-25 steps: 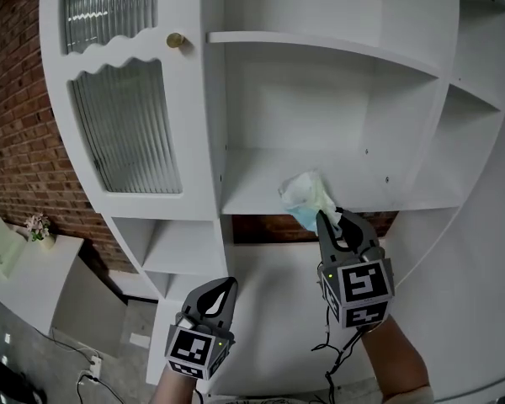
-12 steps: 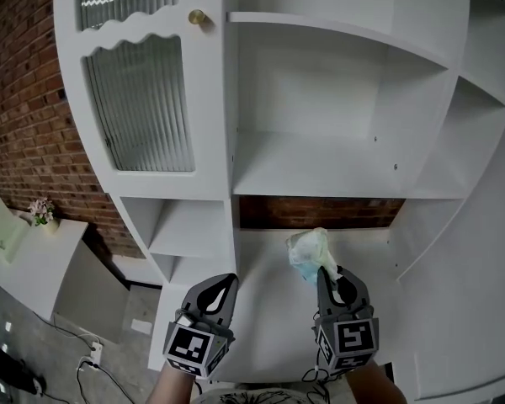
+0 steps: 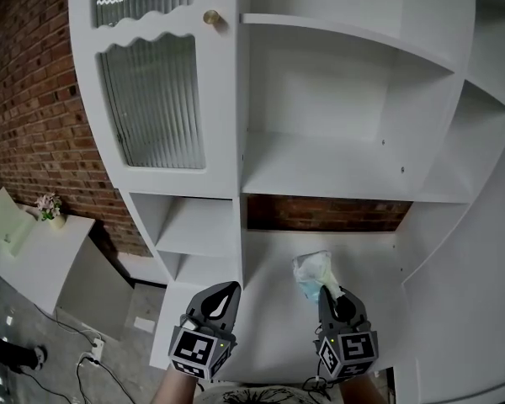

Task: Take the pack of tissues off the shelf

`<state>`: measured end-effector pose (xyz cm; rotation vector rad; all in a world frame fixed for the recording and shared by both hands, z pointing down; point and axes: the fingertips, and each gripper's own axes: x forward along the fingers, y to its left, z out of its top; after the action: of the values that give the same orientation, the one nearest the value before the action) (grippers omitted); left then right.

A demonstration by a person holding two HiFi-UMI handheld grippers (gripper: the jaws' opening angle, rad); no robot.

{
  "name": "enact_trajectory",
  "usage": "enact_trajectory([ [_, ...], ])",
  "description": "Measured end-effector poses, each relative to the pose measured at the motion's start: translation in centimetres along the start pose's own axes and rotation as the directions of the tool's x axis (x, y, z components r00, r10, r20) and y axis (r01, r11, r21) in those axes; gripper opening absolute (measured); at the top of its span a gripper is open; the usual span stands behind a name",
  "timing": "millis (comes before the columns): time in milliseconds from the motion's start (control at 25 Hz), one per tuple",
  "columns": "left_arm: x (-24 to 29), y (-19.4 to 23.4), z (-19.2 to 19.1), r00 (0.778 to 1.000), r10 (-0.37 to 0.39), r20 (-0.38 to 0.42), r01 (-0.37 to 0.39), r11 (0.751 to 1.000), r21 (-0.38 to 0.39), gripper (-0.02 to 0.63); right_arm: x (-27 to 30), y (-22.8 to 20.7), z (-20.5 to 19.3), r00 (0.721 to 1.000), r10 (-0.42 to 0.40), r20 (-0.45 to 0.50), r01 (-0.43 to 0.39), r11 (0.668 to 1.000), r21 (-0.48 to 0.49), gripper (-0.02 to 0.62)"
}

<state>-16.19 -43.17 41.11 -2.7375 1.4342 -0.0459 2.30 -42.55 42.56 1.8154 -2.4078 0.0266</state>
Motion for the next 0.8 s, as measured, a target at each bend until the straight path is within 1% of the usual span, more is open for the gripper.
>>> enact_trajectory([
  [200, 0.3, -0.3, -0.4, 1.000, -0.004, -0.008, 0.004, 1.000, 0.001, 0.006, 0.1, 1.0, 0.2, 0.999, 0.042, 0.014, -0.042, 0.999, -0.006, 0.052],
  [440, 0.9, -0.8, -0.5, 1.000, -0.020, -0.011, 0.020, 1.000, 0.004, 0.006, 0.3, 0.9, 0.2, 0.999, 0.048, 0.014, -0.048, 0.999, -0.019, 0.049],
  [640, 1.3, -1.1, -0.8, 0.999, -0.028, -0.028, 0.028, 1.000, -0.003, 0.006, 0.4, 0.9, 0.1, 0.998, 0.066, 0.021, -0.066, 0.998, 0.009, 0.038],
  [800, 1.7, -0.8, -0.9, 1.000, -0.020, -0.023, 0.020, 1.000, 0.006, 0.006, 0.8, 0.9, -0.3, 0.997, 0.077, 0.016, -0.078, 0.997, 0.014, 0.038],
])
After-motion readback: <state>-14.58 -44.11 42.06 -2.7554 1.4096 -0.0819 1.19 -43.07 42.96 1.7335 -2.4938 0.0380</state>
